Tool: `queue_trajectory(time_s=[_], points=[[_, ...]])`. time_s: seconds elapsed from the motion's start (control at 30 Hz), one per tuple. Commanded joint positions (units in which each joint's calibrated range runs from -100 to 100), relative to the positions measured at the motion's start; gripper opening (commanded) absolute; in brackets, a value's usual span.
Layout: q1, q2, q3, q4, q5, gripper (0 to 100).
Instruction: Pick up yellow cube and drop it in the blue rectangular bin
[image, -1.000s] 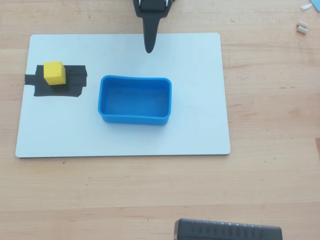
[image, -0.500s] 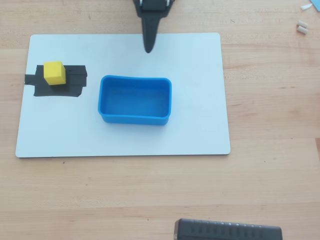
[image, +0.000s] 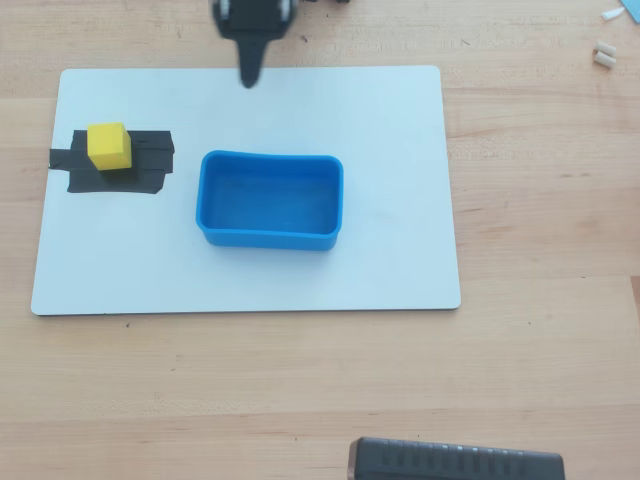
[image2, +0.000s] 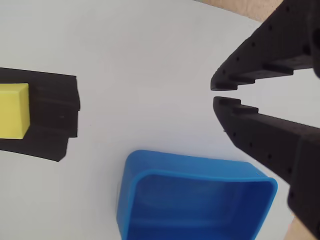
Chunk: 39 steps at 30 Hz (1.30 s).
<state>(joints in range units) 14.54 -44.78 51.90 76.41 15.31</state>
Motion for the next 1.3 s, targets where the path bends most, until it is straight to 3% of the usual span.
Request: queue_trajectory(time_s=[0.0,0.3,0.47,0.73,1.03,1.27], points=[[6.9,8.0,-12.0,-0.1,5.0,0],[15.8,20.1,-23.1,-2.8,12.9,1],[19.0,30.3,-32.7,-2.8,15.3,2],[20.5,34.0,-34.1,-7.3,15.9,5],[25.4,34.5,-32.2,-13.2,14.4,34],[23.9,38.5,-30.8,-11.0,14.2,36]])
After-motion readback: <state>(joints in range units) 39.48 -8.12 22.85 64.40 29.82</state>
